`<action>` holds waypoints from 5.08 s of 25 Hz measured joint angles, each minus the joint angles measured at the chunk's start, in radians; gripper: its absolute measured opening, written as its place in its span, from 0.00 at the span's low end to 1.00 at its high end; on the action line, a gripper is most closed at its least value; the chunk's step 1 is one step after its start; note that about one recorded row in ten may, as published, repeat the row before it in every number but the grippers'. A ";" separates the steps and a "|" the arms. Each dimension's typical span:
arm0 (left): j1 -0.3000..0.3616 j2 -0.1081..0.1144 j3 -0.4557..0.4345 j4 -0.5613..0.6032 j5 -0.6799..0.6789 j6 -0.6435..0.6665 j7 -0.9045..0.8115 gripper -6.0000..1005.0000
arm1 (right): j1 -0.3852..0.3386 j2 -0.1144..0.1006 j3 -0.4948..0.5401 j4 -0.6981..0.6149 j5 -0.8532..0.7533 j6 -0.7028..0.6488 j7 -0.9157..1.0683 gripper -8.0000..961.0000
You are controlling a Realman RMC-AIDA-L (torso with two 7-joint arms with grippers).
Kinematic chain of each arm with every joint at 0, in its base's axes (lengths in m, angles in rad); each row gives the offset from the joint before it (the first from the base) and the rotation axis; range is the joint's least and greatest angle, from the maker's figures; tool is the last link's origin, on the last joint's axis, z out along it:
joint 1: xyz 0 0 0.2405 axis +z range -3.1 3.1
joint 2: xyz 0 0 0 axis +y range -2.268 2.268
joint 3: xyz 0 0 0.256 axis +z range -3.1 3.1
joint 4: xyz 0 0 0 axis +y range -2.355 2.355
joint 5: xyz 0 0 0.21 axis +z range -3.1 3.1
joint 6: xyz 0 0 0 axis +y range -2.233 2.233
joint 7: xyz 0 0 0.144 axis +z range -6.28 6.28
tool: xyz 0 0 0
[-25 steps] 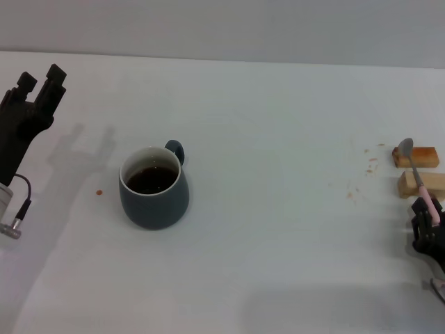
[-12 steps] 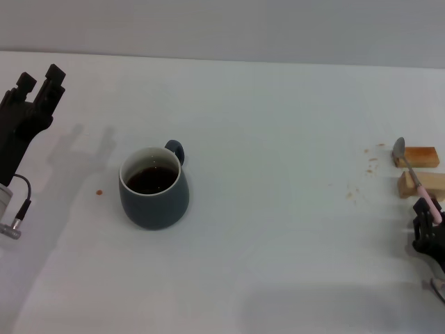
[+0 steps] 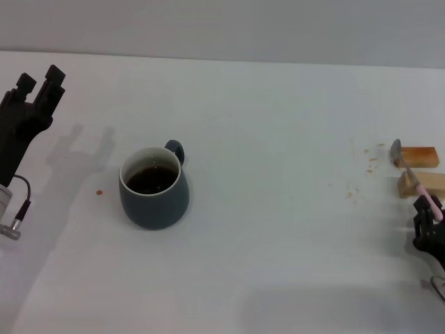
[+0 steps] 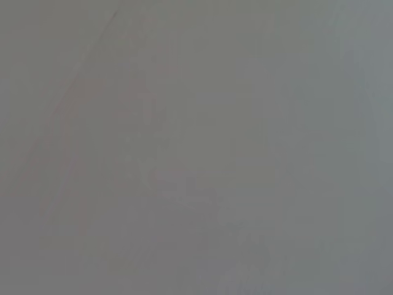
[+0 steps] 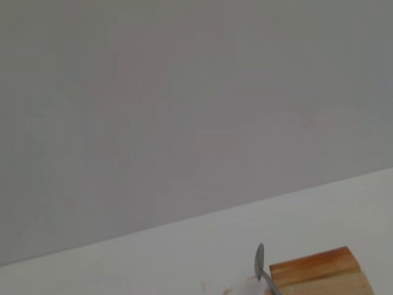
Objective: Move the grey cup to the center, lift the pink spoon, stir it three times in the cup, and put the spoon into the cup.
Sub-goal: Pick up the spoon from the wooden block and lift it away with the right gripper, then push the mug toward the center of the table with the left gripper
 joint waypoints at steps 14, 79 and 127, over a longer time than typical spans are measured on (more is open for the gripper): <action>-0.003 0.000 0.000 0.001 0.001 -0.001 0.000 0.69 | 0.000 0.000 -0.011 0.003 -0.001 -0.031 0.000 0.11; 0.012 0.000 0.004 -0.005 0.004 0.003 -0.017 0.69 | -0.008 0.000 -0.026 -0.003 -0.001 -0.017 0.000 0.11; 0.011 0.000 0.009 -0.008 0.004 0.007 -0.026 0.69 | 0.045 -0.049 -0.325 -1.053 -0.178 -0.464 1.377 0.11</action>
